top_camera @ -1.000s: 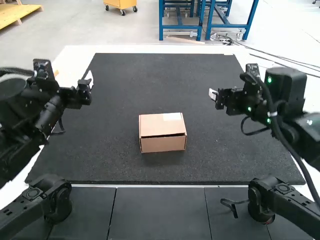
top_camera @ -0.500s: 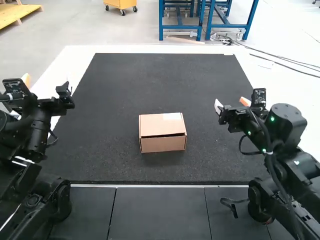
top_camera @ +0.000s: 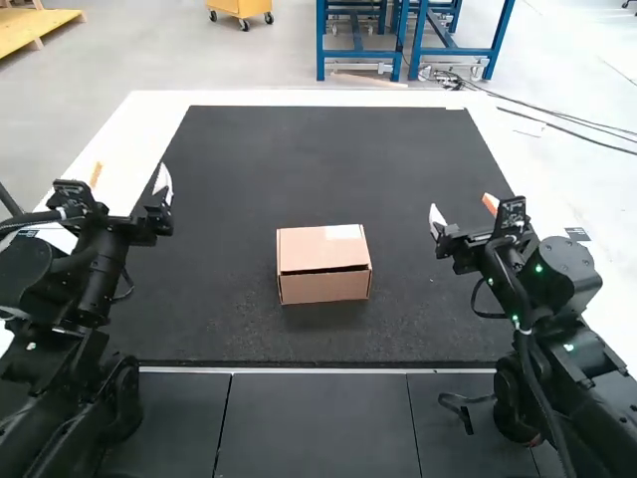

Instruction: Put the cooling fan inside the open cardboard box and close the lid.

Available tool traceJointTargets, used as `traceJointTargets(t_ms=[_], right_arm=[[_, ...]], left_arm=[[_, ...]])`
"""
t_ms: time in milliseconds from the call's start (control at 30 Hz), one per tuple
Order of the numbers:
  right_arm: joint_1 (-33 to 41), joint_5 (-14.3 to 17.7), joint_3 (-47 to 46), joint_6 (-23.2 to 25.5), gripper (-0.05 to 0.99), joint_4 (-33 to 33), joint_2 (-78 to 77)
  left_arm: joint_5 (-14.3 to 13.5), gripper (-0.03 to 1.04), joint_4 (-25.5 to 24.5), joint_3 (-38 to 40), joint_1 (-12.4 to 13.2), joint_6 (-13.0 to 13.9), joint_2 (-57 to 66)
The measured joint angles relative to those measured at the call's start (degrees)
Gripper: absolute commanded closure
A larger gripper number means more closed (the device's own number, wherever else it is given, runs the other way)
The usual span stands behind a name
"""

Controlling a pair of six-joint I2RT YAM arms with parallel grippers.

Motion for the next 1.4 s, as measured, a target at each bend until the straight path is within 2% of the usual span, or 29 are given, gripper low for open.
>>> traceJointTargets(t_ms=[100,200,333,467,633,767,900,1033,1100,1233,1400], right_arm=[[-2.3,-0.2,-2.1,-0.4,0.02,2.3,-1.6],[-4.7,-0.6,-2.6,-0.3,0.02,4.3,-2.7],[-7.6,-1.5,-2.7,1.8,0.02,7.1,-3.8],[-10.4,-2.8,-3.0,4.0,0.02,9.8,-3.8],[-14.7,-3.4,-3.0,6.8,0.02,9.4,-3.8],[-17.9,-3.6,-3.0,9.1,0.02,4.0,-3.8],[-18.2,-3.4,-3.0,11.5,0.02,2.5,-3.8],[-18.2,-2.3,-3.0,12.5,0.02,-3.5,-3.8],[-18.2,-0.6,-3.0,12.9,0.02,-7.2,-3.8],[-18.0,2.6,-3.0,13.3,0.02,-9.1,-3.8],[-17.7,4.4,-3.0,13.5,0.02,-11.1,-3.8]], left_arm=[[2.2,0.05,1.0,-1.2,1.5,-0.6,0.0],[3.9,0.05,1.0,-1.4,2.3,-2.8,0.0],[4.9,0.05,0.8,-1.6,2.6,-5.0,-0.5],[5.7,0.05,-1.6,-2.5,2.6,-5.7,-0.7],[6.1,0.04,-7.1,-5.0,3.1,-4.2,-0.7],[7.3,0.04,-9.7,-5.6,6.0,-3.1,-0.7],[8.8,0.04,-12.7,-5.6,8.8,-1.5,-0.7],[9.3,0.04,-13.7,-5.6,9.4,-0.6,-0.7],[9.4,0.04,-14.4,-5.6,9.6,0.2,-0.7],[9.3,0.04,-16.2,-5.6,10.2,2.8,-0.7],[9.3,0.04,-16.3,-5.6,10.2,4.5,-0.7]])
